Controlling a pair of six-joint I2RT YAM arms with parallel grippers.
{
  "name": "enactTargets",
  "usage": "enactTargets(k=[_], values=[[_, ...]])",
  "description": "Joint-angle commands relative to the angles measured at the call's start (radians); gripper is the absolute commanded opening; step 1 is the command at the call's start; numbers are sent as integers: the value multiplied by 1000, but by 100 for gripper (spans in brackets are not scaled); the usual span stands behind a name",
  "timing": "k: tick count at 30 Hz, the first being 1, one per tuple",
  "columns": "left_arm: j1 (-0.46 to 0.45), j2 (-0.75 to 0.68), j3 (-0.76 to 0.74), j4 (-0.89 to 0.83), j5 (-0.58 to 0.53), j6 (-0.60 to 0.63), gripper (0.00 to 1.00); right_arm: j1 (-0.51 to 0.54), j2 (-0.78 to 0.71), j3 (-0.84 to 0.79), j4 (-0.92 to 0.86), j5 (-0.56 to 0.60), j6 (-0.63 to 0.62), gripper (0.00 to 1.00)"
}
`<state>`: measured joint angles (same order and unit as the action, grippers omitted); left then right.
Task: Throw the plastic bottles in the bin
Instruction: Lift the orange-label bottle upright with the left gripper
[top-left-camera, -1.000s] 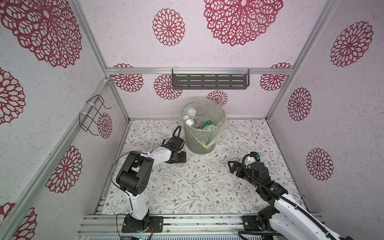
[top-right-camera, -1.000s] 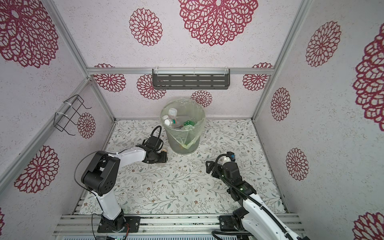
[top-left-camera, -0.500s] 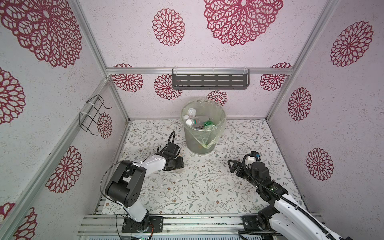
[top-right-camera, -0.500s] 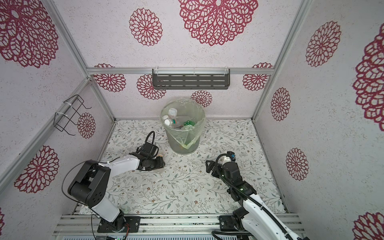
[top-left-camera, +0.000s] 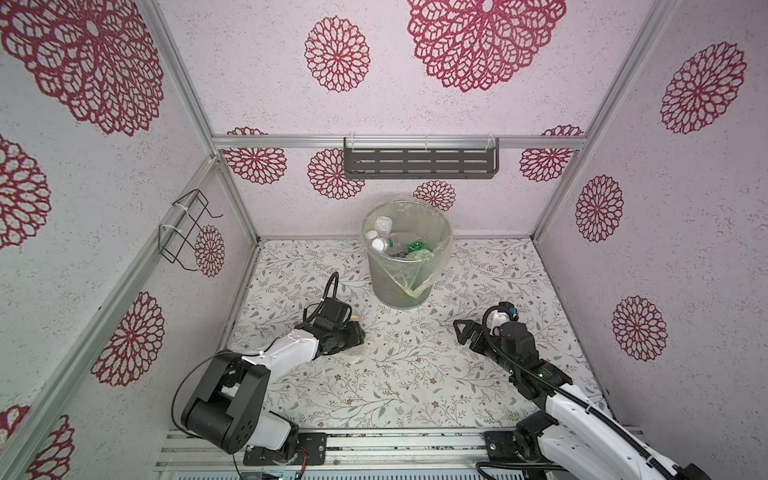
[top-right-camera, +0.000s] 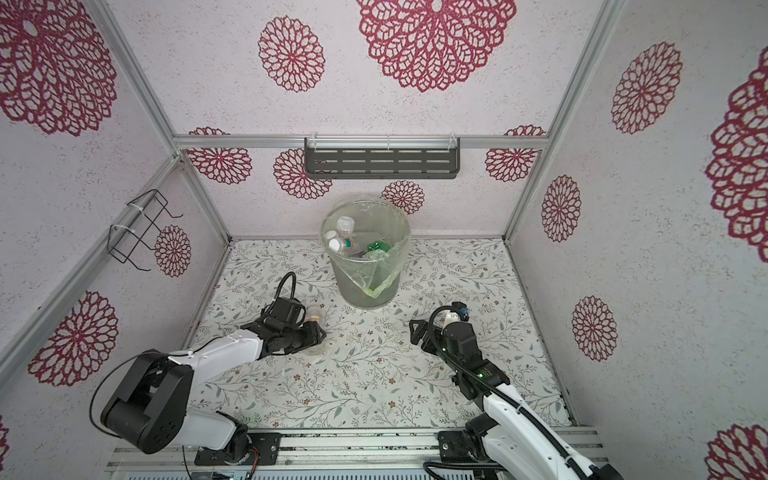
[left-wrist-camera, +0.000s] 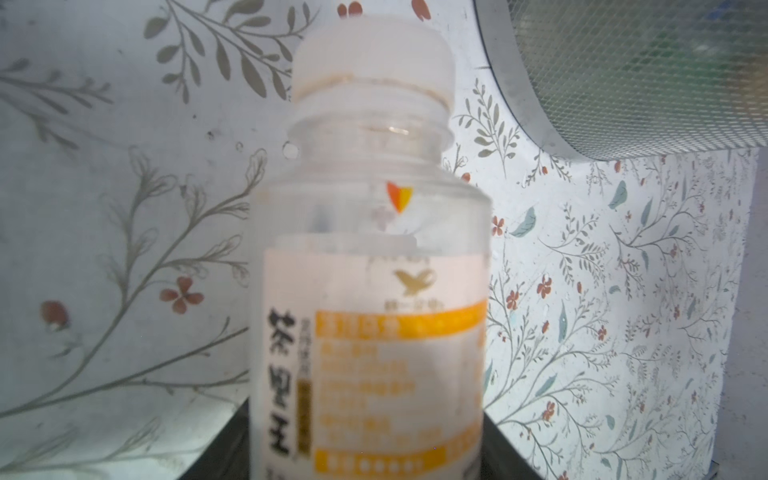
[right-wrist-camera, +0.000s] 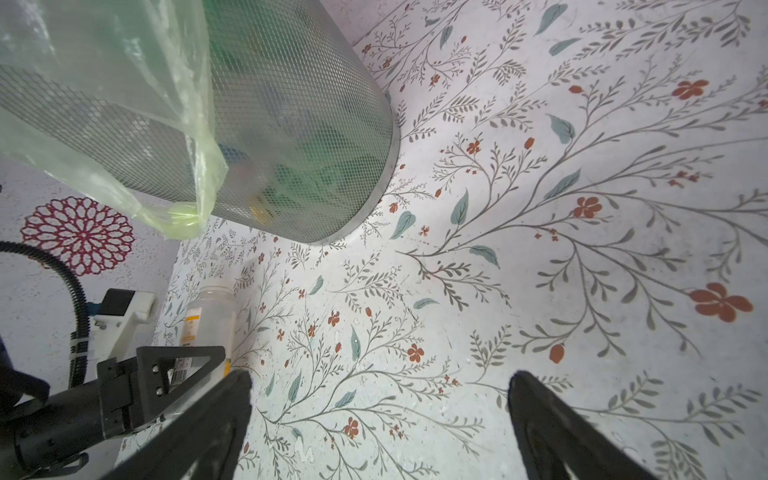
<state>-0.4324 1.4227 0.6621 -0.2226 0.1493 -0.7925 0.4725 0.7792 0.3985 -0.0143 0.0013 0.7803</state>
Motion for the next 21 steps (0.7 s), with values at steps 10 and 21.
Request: enactTargets(k=[10,21], values=[[-4,-285,-34,21,34,-95,47,-4,18,-14,65,-14,33,99],[-3,-501,22,-124,12,-97,47,-4,25,-10,74,-22,47,99]])
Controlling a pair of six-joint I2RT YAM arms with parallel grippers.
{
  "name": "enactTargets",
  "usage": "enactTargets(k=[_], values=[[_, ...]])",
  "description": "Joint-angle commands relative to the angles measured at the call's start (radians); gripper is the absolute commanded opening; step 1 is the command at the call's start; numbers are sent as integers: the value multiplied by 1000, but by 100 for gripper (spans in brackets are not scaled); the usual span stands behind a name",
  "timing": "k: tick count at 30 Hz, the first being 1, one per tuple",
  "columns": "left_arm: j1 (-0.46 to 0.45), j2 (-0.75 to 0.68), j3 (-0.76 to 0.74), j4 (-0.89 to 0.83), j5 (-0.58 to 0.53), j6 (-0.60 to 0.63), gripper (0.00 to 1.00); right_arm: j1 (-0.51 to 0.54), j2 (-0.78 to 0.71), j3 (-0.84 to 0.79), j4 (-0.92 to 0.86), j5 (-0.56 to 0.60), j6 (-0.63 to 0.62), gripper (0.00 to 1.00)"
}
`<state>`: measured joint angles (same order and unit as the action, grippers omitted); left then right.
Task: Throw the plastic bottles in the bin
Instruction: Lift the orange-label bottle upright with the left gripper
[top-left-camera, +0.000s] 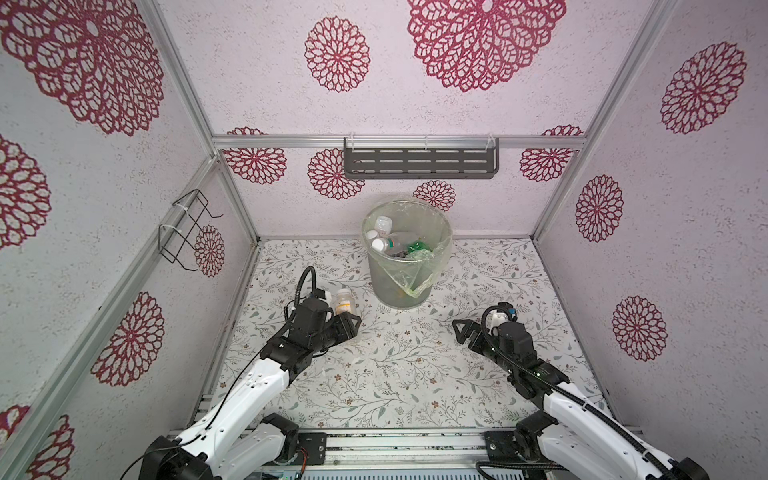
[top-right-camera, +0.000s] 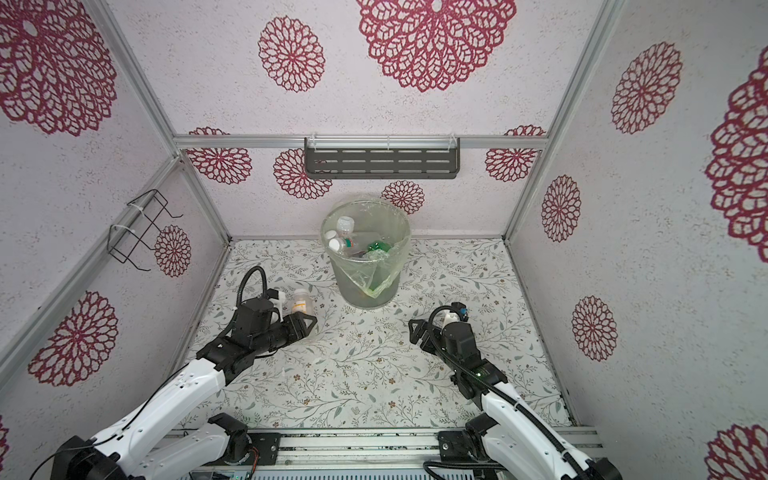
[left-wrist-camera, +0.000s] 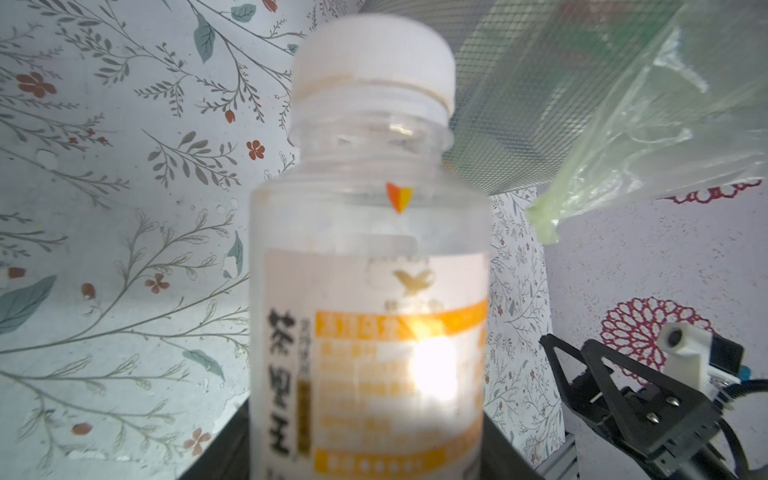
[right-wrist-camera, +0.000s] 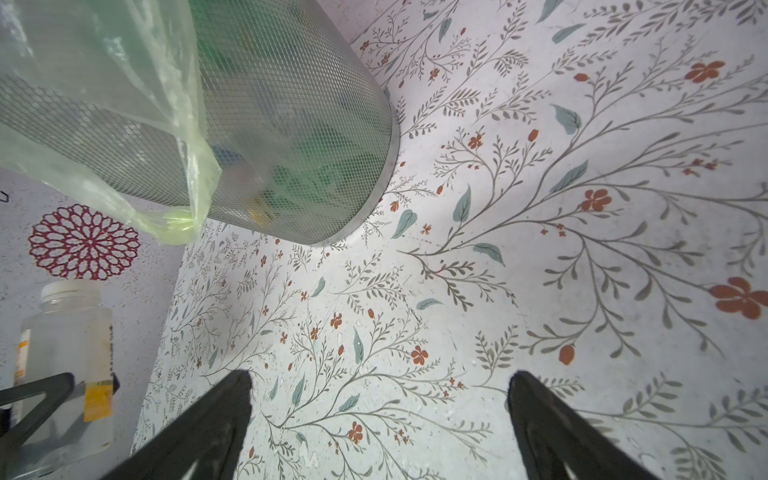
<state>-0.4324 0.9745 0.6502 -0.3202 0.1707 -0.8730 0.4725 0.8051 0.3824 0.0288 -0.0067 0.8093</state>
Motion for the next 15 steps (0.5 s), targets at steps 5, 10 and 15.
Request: enactTargets(k=[5,10,15], values=[[-4,-106,107,-71,-14,-29,47,-4,-9,4,22,-6,22,99],[-3,-100,205,-122,11,-17,48,-4,-9,7,25,-7,24,99],[-4,-92,264,-115,29,-19,48,-5,-11,8,26,-6,24,99]])
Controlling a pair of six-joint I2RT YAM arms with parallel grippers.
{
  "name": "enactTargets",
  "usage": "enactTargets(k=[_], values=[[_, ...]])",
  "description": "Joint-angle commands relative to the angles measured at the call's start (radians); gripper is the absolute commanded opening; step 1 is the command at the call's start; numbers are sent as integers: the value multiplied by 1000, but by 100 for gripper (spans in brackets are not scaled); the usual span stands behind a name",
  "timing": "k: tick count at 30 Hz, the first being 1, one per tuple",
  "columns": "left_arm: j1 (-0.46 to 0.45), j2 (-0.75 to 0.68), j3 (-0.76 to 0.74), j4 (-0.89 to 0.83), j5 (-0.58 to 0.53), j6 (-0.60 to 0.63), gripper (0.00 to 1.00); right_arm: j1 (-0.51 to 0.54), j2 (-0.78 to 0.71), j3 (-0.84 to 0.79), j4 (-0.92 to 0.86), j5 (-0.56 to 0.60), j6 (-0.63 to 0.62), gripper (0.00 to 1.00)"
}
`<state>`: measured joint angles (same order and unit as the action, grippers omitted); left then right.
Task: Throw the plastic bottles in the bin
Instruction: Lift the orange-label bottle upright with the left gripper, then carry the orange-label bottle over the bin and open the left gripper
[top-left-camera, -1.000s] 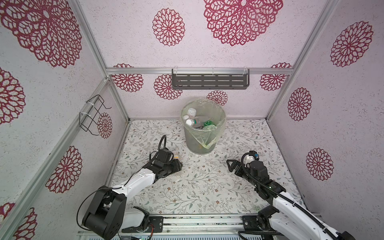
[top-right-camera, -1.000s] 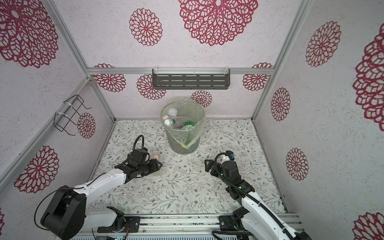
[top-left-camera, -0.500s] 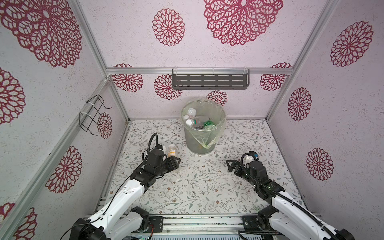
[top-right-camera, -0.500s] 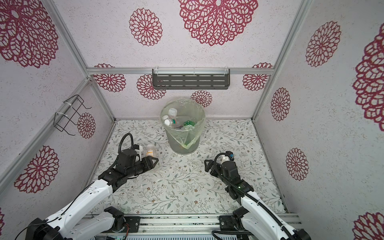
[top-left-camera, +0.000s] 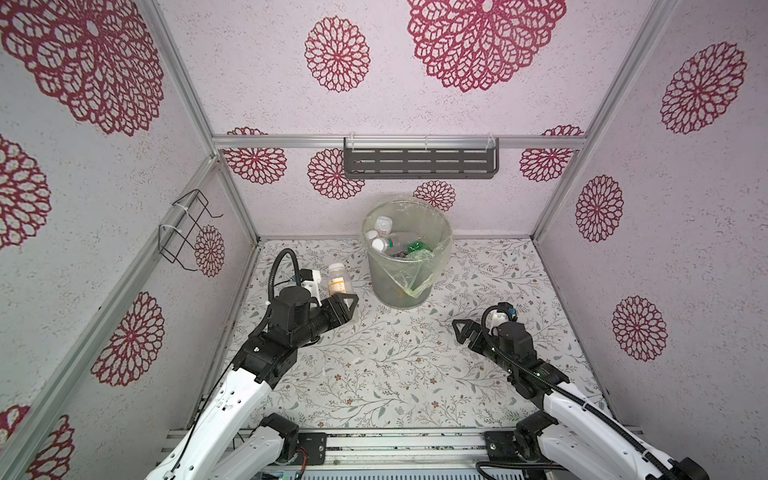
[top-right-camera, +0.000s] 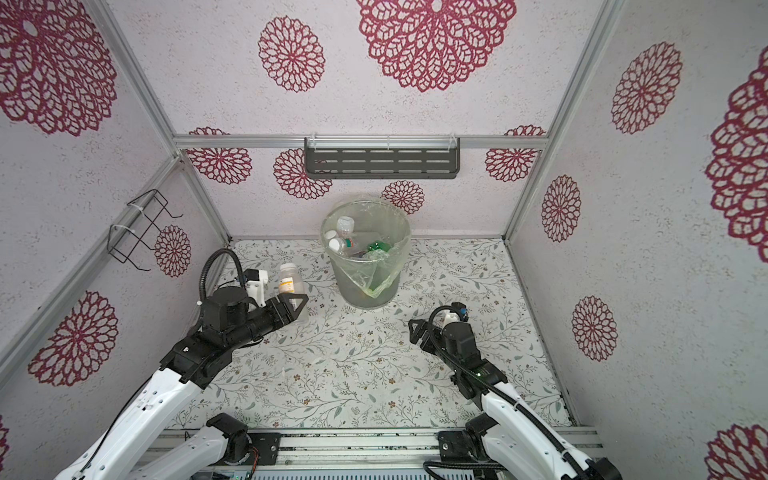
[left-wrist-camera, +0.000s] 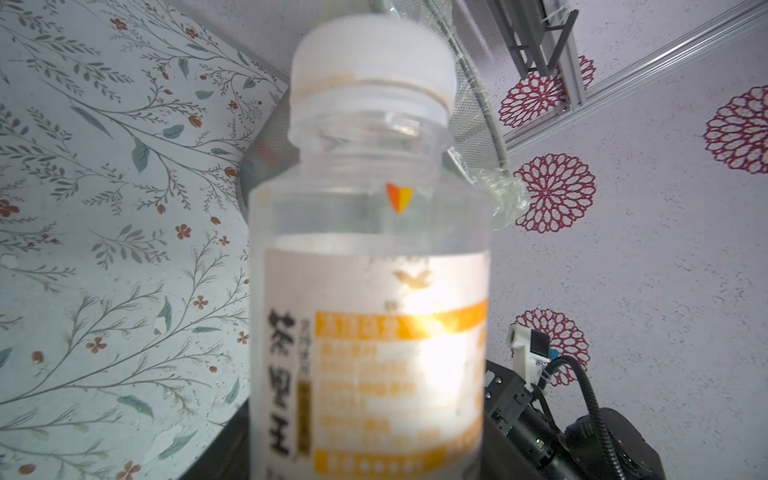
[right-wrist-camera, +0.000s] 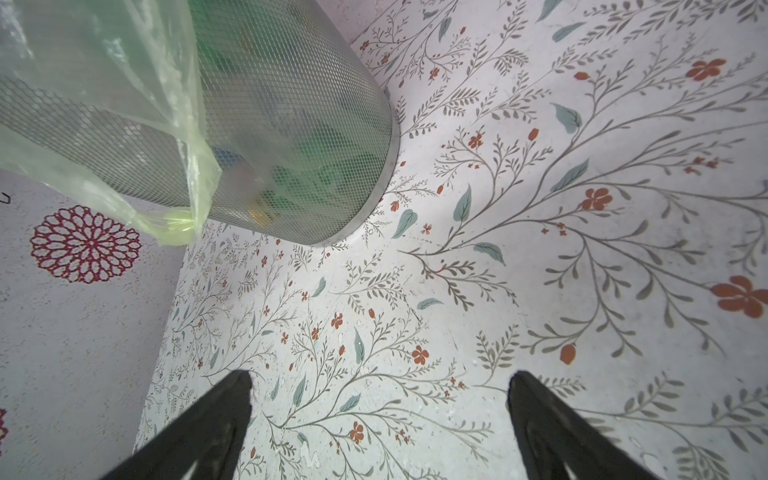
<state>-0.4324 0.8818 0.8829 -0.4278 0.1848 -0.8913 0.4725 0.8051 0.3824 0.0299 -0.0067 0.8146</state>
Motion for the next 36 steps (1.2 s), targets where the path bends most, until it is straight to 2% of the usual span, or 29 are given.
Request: enactTargets(k=[1,10,17,21,26,30,31,33,34,35,36], values=[[-3,7,47,-2,17,-1,48,-5,-11,7,25,-7,18,99],[-3,97,267,-29,54,54,49,-4,9,28,28,-15,17,99],[-3,89,239,-64,-3,55,49,-4,-1,28,19,-7,15,99],[-4,138,322,-104,-11,69,50,-3,0,27,21,-9,16,99],[-3,355,565,-150,47,84,51,-5,-6,30,19,-8,17,99],[-9,639,852,-139,113,67,53,-4,-18,25,10,3,17,99],[-11,726,942,-144,139,59,55,-4,-20,23,10,6,18,99],[-21,891,1122,-181,183,54,67,-4,-21,25,11,7,20,99],[-22,962,1220,-220,194,62,76,-4,-20,28,10,7,19,99],[-22,1010,1293,-257,176,71,98,-4,-21,30,8,6,20,99],[-22,1042,1356,-279,156,84,97,-2,-21,34,3,7,18,99]])
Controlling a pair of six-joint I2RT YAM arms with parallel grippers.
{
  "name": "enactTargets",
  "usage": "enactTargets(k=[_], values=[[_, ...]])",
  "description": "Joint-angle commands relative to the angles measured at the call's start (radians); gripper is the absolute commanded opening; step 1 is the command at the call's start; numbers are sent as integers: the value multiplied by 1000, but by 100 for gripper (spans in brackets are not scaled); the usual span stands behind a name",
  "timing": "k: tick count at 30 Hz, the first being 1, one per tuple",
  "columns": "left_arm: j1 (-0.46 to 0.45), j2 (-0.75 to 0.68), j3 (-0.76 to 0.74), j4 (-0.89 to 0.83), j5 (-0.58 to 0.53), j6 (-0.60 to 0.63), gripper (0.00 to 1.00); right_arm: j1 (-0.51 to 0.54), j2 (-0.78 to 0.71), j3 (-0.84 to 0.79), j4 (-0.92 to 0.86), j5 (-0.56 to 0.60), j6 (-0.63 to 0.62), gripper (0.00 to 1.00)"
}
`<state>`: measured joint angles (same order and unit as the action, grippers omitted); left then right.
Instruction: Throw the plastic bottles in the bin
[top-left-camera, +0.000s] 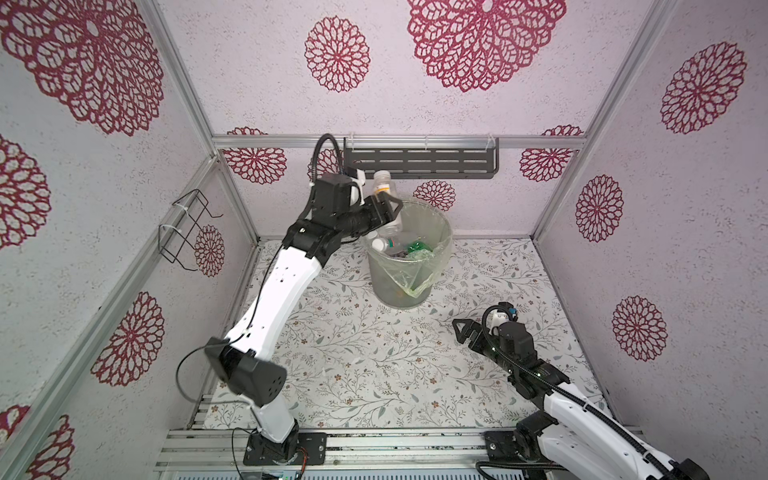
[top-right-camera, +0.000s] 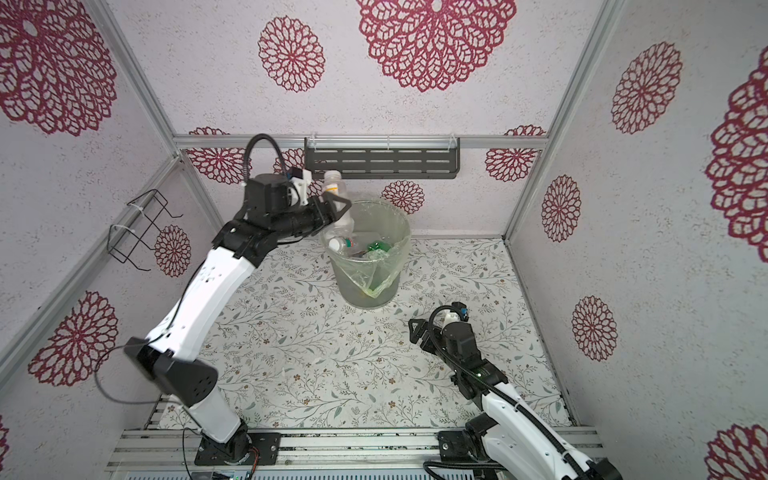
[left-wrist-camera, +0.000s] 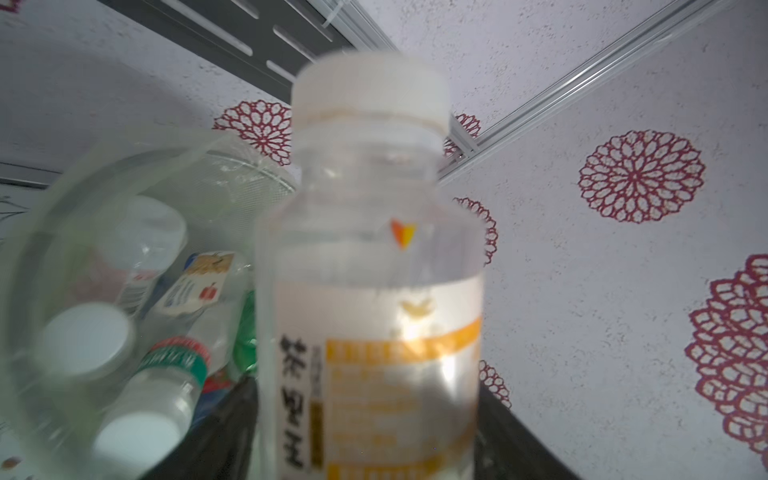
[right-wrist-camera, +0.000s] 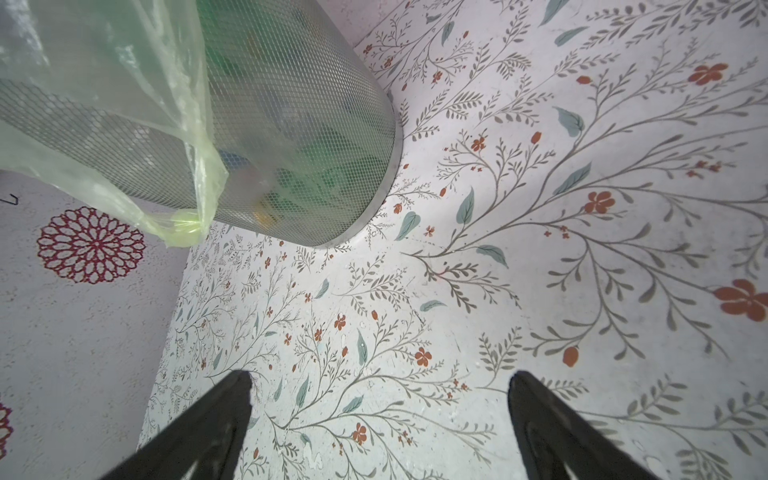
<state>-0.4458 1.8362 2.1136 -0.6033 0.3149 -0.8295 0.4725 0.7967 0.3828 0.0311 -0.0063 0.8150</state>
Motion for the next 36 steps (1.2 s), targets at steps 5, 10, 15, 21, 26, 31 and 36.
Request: enactTargets(k=[5,10,15,21,26,31,36], values=[[36,59,211,-102,45,6,97,-3,-28,52,-22,18,10,99],[109,-108,98,-137,47,30,97,-3,-30,56,-37,29,-12,99],[161,-309,-161,-121,-22,88,97,-2,-3,56,-32,34,-24,99],[204,-464,-397,-108,-113,134,97,-2,32,81,-40,42,-30,99],[219,-530,-509,-100,-151,172,97,-2,65,126,-87,59,-51,99],[222,-607,-625,-81,-286,212,97,-3,81,156,-123,98,-80,99],[229,-663,-717,-82,-369,257,97,-3,99,184,-144,147,-127,99]])
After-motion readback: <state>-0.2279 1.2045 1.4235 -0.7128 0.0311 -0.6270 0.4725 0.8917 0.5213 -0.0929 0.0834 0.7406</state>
